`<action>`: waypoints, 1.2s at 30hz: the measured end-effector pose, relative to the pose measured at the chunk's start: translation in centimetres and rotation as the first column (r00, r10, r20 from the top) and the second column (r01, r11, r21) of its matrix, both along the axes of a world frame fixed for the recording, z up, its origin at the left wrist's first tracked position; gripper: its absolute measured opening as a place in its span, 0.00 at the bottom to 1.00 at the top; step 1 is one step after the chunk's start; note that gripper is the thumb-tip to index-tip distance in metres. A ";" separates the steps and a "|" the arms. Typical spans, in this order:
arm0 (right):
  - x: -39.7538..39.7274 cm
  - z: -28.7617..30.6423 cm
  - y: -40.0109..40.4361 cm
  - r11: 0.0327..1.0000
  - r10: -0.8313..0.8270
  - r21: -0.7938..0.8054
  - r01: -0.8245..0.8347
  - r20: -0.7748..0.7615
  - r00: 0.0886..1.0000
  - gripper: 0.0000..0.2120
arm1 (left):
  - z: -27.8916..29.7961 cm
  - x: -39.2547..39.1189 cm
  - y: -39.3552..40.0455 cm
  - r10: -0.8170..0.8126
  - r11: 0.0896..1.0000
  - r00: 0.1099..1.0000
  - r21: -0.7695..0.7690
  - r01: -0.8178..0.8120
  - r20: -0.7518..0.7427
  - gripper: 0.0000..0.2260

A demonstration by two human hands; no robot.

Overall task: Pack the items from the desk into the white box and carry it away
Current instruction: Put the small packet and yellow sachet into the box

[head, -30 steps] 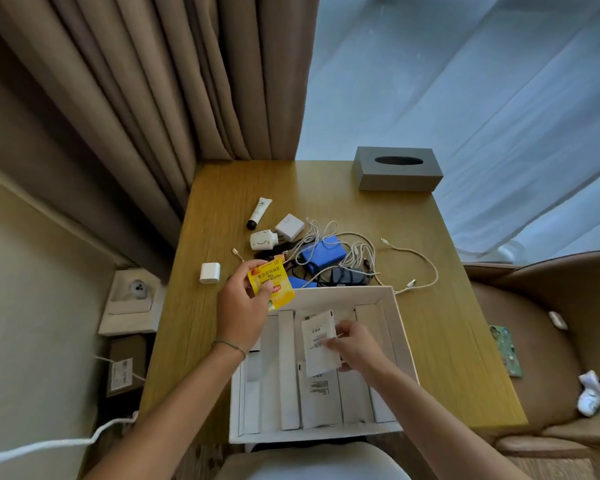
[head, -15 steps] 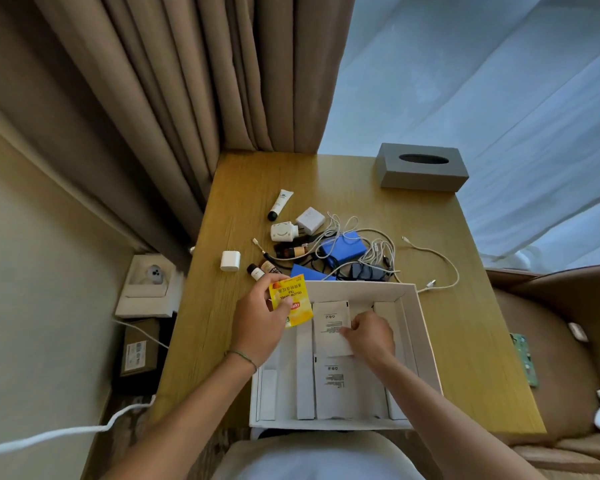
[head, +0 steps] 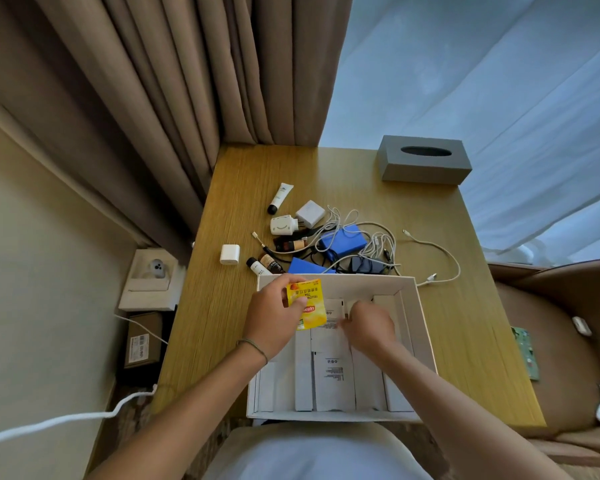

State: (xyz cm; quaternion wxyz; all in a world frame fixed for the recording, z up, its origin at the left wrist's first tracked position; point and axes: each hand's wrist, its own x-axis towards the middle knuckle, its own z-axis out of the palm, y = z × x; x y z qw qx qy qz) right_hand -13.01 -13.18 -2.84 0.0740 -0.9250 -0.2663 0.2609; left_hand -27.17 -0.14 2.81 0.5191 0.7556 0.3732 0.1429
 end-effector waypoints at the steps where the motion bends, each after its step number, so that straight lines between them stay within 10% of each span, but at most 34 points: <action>1: 0.3 0.6 -0.3 0.999 -0.019 0.033 0.019 -0.006 1.000 0.16 | -0.2 0.3 -0.3 -0.014 1.000 1.000 -0.010 0.014 -0.005 0.11; 23: 1.8 6.6 -5.4 0.900 -0.232 0.336 0.280 -0.175 0.957 0.08 | -6.5 5.0 -9.3 -0.475 0.873 0.777 -0.107 0.476 -0.414 0.05; 36: 1.8 6.9 -5.9 0.888 -0.268 0.337 0.314 -0.177 0.947 0.09 | -8.0 5.0 -10.5 -0.534 0.633 0.652 0.257 0.730 -0.538 0.08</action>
